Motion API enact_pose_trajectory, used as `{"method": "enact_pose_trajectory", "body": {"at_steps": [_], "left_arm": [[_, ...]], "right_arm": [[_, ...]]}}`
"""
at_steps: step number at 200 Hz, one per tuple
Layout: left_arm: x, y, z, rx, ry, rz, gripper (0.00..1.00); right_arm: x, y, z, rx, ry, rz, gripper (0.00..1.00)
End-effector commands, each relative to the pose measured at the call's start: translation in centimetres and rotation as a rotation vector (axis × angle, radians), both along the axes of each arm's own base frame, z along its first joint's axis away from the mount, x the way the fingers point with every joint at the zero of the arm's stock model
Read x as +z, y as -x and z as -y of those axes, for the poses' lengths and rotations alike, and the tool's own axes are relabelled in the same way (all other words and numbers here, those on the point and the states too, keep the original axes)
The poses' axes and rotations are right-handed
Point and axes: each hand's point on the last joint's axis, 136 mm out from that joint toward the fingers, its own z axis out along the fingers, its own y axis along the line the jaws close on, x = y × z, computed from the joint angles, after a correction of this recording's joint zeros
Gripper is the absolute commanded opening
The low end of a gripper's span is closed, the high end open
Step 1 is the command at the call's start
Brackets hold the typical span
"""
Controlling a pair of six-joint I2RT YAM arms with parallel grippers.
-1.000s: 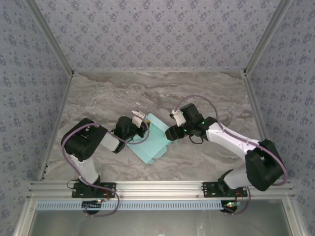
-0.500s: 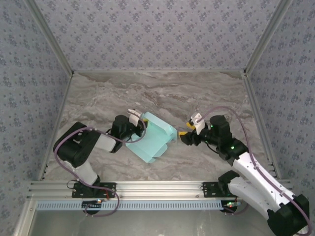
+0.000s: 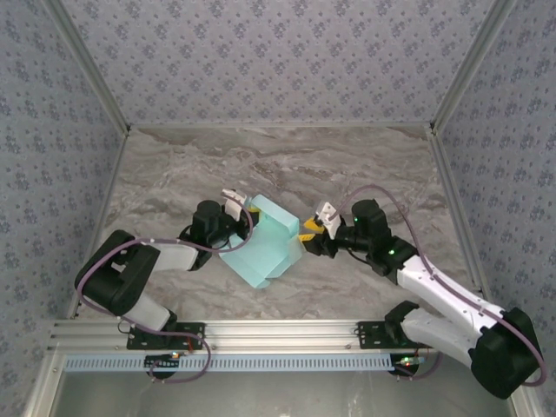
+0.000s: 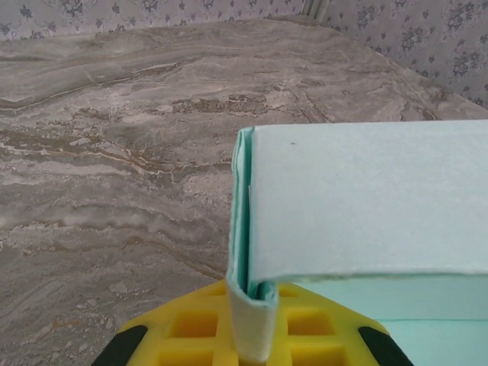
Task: Fold the paper box
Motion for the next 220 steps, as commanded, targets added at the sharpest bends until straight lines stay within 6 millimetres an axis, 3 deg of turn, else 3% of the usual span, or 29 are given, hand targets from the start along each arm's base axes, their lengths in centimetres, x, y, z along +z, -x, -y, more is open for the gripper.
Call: {"method": "enact_pose_trajectory", "body": {"at_steps": [1,54,100,137,175,220], "left_arm": [[0.8,0.0,0.2,-0.007,0.026,0.003,0.00],[0.0,-1.2,-0.7,0.085,0.019,-0.037,0.00],[-1.4,-1.8,-1.7,0.160,-0.010,-0.064,0.00],[-1.6,-1.2,-1.0,0.110,-0.081,-0.006,0.00],[-2.5,-1.1,-1.6,0.112,-0.143,-0.003,0.00],[-1.9,-1.6,-2.6,0.153,-0.103,-0.053,0.00]], "right_arm": [[0.5,-0.7,-1.3,-0.023,-0.012,0.057,0.44],[-1.9,-4.1,-1.0,-0.305,-0.023,0.052,0.48],[-4.0,-4.3,-2.0,-0.295,0.014,0.022,0.51],[-4.1,-2.9,-3.3,-0.115,0.031,-0.026,0.55],[-3.9,-2.0,-2.1,-0.011,0.020,-0.125,0.62],[-3.5,-0.9,-0.7,0.019,0.008,-0.135,0.68]]}}
